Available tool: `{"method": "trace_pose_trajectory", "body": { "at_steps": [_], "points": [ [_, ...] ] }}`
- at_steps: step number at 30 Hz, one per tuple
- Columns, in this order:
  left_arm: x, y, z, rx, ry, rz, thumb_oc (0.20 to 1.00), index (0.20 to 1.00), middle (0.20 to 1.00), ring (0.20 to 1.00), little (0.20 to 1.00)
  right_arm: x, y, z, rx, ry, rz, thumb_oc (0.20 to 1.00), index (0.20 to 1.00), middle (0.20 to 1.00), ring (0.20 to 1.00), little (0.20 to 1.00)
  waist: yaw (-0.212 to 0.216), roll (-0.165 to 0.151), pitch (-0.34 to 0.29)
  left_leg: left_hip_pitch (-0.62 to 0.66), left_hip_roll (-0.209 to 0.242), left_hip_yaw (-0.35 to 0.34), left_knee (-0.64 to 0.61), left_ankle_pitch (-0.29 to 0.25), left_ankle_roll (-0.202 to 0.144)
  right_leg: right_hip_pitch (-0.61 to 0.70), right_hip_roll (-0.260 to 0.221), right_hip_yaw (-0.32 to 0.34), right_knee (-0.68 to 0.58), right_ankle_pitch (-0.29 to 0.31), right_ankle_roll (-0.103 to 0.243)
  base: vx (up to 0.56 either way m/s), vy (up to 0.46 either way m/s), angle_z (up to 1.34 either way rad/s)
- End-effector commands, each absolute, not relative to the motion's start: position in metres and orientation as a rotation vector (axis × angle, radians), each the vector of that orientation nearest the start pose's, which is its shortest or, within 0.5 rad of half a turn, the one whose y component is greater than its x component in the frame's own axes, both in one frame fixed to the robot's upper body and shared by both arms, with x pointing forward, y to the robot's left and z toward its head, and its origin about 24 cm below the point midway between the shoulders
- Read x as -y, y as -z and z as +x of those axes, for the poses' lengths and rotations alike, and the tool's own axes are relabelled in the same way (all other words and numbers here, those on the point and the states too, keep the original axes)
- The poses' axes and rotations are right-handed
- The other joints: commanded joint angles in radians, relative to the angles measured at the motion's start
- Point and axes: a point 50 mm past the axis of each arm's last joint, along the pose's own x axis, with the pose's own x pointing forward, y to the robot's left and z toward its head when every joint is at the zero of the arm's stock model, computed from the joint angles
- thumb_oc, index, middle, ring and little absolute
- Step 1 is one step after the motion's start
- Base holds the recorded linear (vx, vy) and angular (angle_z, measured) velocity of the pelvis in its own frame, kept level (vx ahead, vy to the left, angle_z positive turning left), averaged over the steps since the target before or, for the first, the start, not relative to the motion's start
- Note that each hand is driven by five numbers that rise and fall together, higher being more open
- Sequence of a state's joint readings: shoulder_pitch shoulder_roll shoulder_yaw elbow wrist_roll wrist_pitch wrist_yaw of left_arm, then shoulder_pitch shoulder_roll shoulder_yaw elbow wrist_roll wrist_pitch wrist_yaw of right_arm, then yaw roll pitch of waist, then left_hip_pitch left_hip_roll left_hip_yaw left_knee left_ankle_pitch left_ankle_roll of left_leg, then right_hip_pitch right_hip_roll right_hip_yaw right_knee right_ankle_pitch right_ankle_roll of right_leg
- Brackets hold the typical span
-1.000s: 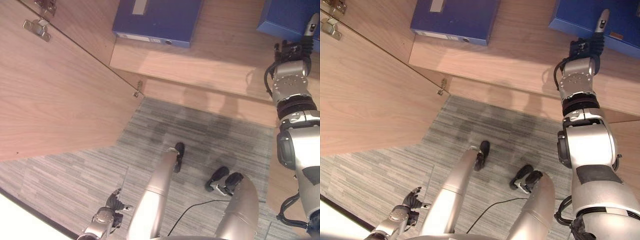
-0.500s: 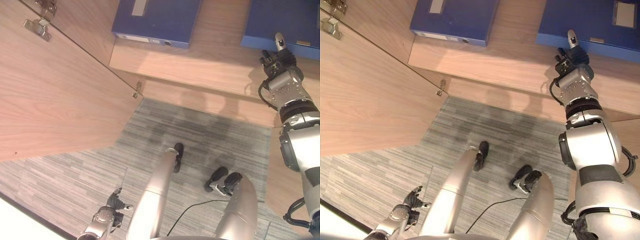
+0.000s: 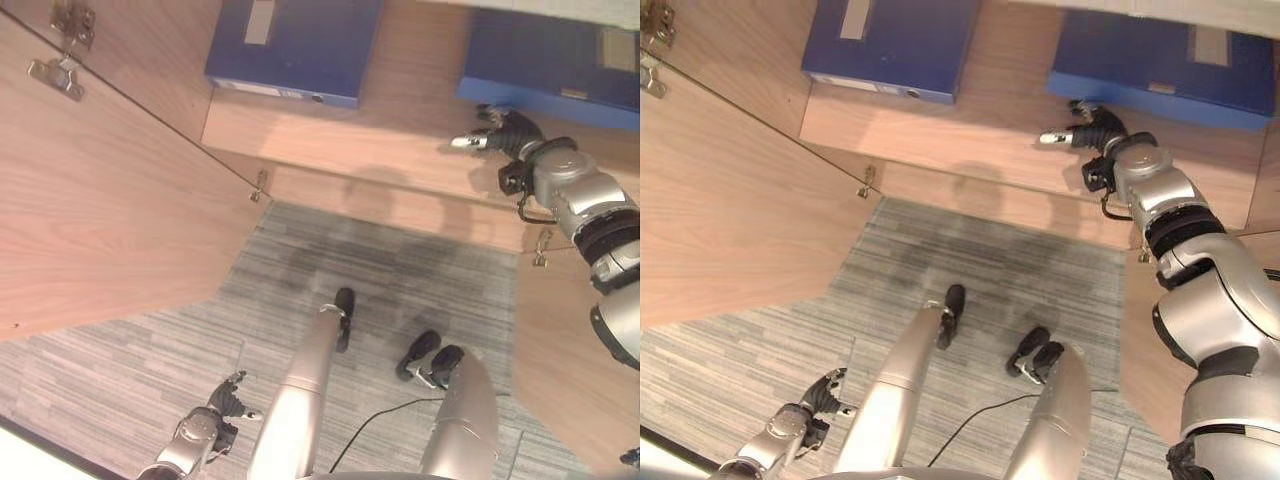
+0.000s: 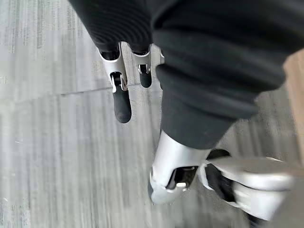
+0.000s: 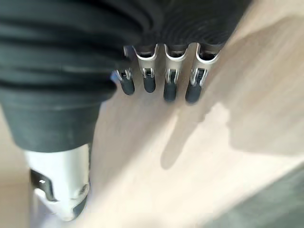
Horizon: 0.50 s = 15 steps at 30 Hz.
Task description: Put the empty folder in the office cabinet
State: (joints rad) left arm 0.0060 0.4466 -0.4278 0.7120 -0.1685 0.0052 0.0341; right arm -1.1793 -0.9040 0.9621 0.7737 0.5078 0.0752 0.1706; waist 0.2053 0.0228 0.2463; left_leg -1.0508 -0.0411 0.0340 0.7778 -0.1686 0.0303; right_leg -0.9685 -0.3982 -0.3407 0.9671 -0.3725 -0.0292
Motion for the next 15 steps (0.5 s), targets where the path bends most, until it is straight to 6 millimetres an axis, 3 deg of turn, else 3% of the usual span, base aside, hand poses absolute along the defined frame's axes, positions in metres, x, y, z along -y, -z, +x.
{"method": "trace_pose_trajectory", "body": {
  "at_steps": [1,5,8,10,11,15],
  "points": [
    [-0.251,0.115,0.152,-0.89,0.118,0.487,1.0,1.0,1.0,1.0,1.0,0.273,-0.182,0.389,-0.323,-0.193,-1.075,1.0,1.0,1.0,1.0,1.0,0.022,-0.004,0.04,0.048,0.052,-0.013,-0.111,0.032,-0.012,0.08,-0.014,0.037,-0.135,0.108,0.035,0.0,-0.035,0.01],
    [-0.251,0.117,0.154,-0.908,0.128,0.477,1.0,1.0,1.0,1.0,1.0,0.291,-0.148,0.38,-0.491,-0.174,-1.22,1.0,1.0,1.0,1.0,1.0,0.021,-0.014,0.034,0.139,0.051,-0.029,-0.217,0.069,-0.021,0.175,-0.002,-0.009,-0.235,0.153,0.064,0.02,-0.049,0.05],
    [-0.256,0.116,0.159,-0.912,0.121,0.508,1.0,1.0,1.0,1.0,1.0,0.284,-0.1,0.369,-0.628,-0.276,-1.337,1.0,1.0,1.0,1.0,1.0,0.023,-0.026,0.031,0.242,0.055,-0.047,-0.337,0.111,-0.036,0.282,0.021,-0.052,-0.346,0.194,0.092,0.04,-0.105,0.1],
    [-0.26,0.115,0.163,-0.917,0.101,0.525,1.0,1.0,1.0,1.0,1.0,0.274,-0.075,0.365,-0.686,-0.341,-1.442,1.0,1.0,1.0,1.0,1.0,0.026,-0.035,0.03,0.32,0.062,-0.057,-0.433,0.148,-0.048,0.359,0.04,-0.078,-0.431,0.221,0.104,0.06,-0.135,0.14],
    [-0.262,0.116,0.163,-0.937,0.067,0.499,1.0,1.0,1.0,1.0,1.0,0.26,-0.052,0.36,-0.707,-0.398,-1.496,1.0,1.0,1.0,1.0,1.0,0.03,-0.044,0.024,0.387,0.072,-0.059,-0.517,0.181,-0.061,0.425,0.059,-0.096,-0.506,0.247,0.117,0.08,-0.152,0.12],
    [-0.26,0.119,0.166,-0.956,0.034,0.471,1.0,1.0,1.0,1.0,1.0,0.234,-0.004,0.34,-0.755,-0.495,-1.484,1.0,1.0,1.0,1.0,1.0,0.017,-0.057,0.018,0.524,0.102,-0.062,-0.644,0.242,-0.087,0.57,0.117,-0.128,-0.653,0.281,0.126,0.06,-0.122,-0.02]
  ]
}}
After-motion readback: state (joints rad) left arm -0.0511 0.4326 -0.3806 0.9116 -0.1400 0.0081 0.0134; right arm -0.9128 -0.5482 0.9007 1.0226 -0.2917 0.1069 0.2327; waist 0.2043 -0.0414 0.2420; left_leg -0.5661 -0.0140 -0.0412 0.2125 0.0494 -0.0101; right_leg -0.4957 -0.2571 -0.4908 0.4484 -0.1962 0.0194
